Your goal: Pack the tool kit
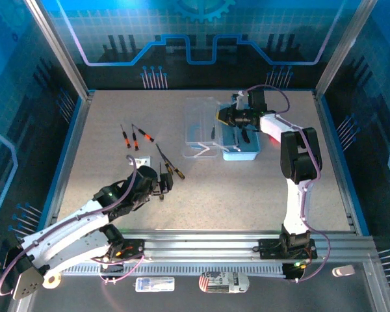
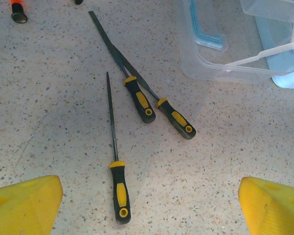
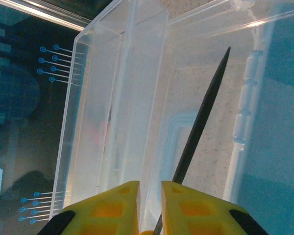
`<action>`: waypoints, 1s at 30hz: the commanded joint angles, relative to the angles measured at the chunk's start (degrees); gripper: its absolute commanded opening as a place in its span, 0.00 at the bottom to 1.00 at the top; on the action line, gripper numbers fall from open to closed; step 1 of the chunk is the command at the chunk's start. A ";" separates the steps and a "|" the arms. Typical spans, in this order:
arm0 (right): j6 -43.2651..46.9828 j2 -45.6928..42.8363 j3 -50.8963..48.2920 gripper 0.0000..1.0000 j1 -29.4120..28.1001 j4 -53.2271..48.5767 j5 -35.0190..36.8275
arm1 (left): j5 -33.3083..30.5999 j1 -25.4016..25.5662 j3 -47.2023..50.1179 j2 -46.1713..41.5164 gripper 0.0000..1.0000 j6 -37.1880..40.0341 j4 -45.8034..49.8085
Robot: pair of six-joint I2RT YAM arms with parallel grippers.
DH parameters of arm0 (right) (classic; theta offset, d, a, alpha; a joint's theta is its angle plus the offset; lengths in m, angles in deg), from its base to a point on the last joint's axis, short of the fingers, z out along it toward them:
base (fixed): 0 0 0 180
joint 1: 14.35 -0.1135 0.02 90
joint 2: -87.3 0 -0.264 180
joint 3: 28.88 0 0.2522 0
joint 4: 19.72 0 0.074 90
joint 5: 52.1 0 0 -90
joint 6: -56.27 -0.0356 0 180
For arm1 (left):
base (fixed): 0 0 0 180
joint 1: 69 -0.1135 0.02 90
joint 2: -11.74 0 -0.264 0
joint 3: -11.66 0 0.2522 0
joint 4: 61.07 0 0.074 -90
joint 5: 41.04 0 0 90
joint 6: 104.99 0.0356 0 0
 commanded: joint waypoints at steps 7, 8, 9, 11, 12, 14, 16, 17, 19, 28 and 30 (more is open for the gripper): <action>0.38 -5.32 -1.17 0.24 0.73 -1.54 2.49 | 0.99 -0.56 -2.36 0.94 0.94 -0.69 -1.17; 0.51 -6.57 -1.92 0.24 0.93 -1.27 2.89 | 0.73 -0.60 -2.49 1.35 0.94 -0.69 -1.18; 0.76 -8.01 -2.82 0.24 1.09 -1.30 3.61 | 0.48 -0.60 -2.60 1.79 0.94 -0.61 -1.19; 1.70 -11.98 -5.38 0.25 1.39 -1.36 5.75 | -0.39 -0.60 -3.35 3.84 0.94 -0.61 -0.65; 2.21 -13.91 -6.93 0.25 1.38 -1.41 7.02 | -0.77 -0.59 -3.94 5.14 0.93 -0.75 0.08; 3.21 -18.40 -10.62 0.26 1.26 -1.21 9.61 | -1.85 -0.66 -5.76 8.96 0.91 -1.47 2.05; 4.03 -23.50 -15.61 0.27 0.58 -0.52 12.88 | -3.03 -0.94 -7.88 13.51 0.86 -2.85 4.75; 4.24 -25.61 -17.99 0.27 0.26 -0.14 14.10 | -3.05 -1.16 -8.72 15.47 0.83 -3.19 5.63; 4.57 -31.23 -24.14 0.27 -0.98 1.25 17.72 | -2.94 -1.97 -10.24 20.00 0.77 -4.34 7.21; 8.83 -46.22 -43.31 0.29 -11.54 7.67 31.05 | 1.88 -5.45 -12.35 33.33 0.50 -5.61 9.26; 8.69 -47.21 -46.11 0.29 -12.45 10.41 32.39 | 3.46 -5.97 -12.19 35.39 0.48 -5.79 8.87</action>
